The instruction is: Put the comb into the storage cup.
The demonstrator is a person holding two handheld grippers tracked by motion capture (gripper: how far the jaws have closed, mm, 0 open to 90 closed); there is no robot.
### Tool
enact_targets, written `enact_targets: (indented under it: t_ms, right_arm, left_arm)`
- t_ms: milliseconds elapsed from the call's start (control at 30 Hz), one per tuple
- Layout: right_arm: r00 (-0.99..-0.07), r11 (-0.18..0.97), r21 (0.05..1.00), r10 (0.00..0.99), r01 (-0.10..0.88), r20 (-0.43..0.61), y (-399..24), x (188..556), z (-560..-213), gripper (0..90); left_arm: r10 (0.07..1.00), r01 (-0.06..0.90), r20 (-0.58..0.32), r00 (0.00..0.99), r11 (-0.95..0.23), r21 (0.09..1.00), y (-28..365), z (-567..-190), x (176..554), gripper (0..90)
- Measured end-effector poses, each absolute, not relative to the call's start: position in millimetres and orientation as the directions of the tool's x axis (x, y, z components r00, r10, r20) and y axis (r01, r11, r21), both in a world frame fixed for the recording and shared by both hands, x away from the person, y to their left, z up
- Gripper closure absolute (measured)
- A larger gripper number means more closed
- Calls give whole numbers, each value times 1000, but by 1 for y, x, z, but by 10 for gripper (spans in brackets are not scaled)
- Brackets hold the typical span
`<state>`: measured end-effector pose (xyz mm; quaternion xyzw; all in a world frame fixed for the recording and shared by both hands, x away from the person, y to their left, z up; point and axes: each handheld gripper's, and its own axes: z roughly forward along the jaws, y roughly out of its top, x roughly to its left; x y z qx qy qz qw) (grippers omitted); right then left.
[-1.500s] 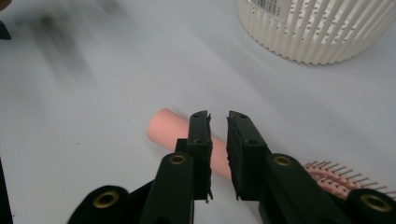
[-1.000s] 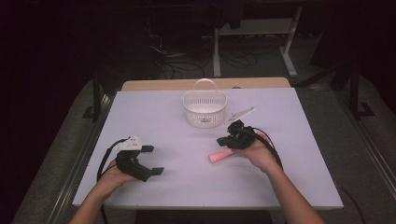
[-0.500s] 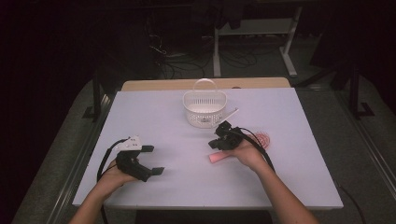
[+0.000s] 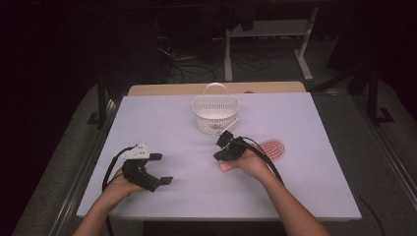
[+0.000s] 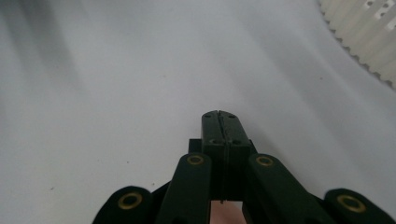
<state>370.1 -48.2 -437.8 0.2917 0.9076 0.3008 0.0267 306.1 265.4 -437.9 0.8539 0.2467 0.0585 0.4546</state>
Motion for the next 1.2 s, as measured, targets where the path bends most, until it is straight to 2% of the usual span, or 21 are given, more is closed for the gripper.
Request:
enact_targets:
  t_ms: [633,1200]
  right_arm:
    - [-832,670,530,538,519,135,-44,365,-443,891]
    - [-847,697,506,512,508,146,-55,336,-442,891]
  left_arm:
    - [474,370,-127,871,-465,804,266,-438,306,2]
    - [475,368,-123,871,-466,805,265,-438,305,3]
